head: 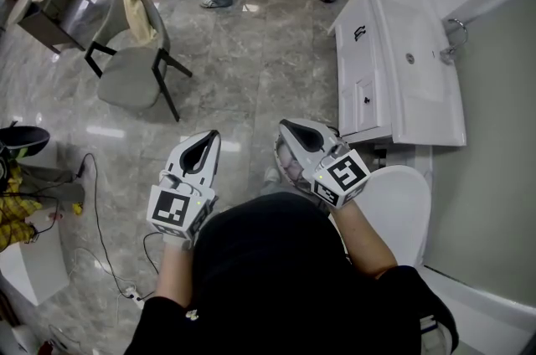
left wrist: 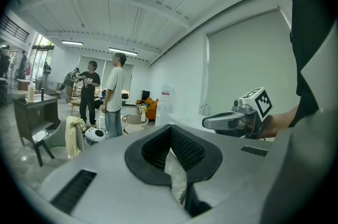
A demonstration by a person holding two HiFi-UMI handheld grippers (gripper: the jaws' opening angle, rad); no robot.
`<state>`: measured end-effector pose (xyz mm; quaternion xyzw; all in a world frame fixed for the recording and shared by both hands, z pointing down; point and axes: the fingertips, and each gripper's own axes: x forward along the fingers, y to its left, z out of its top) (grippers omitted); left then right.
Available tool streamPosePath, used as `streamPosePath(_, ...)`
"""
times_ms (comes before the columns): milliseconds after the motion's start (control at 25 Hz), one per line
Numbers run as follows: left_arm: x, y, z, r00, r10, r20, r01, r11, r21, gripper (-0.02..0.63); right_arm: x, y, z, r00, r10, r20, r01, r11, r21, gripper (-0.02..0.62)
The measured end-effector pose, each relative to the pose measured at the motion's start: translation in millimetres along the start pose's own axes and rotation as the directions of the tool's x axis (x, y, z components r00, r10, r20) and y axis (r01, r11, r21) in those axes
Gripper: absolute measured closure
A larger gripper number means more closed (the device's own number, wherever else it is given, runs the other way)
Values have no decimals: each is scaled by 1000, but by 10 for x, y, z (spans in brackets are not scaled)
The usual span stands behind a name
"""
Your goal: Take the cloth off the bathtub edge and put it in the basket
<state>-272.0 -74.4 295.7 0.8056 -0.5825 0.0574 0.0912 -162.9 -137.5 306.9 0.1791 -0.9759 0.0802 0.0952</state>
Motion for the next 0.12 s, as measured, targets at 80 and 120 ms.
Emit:
streamPosePath(80,-9,-35,-8,1000,0,0,0,1000,-1,594,-32,1,-6,1000,1,3,-1,1000,6,600)
streamPosePath(120,-13,-53,-13,1000,0,0,0,1000,-2,594,-49,2,-9,1000,1,4,-1,1000,9,600)
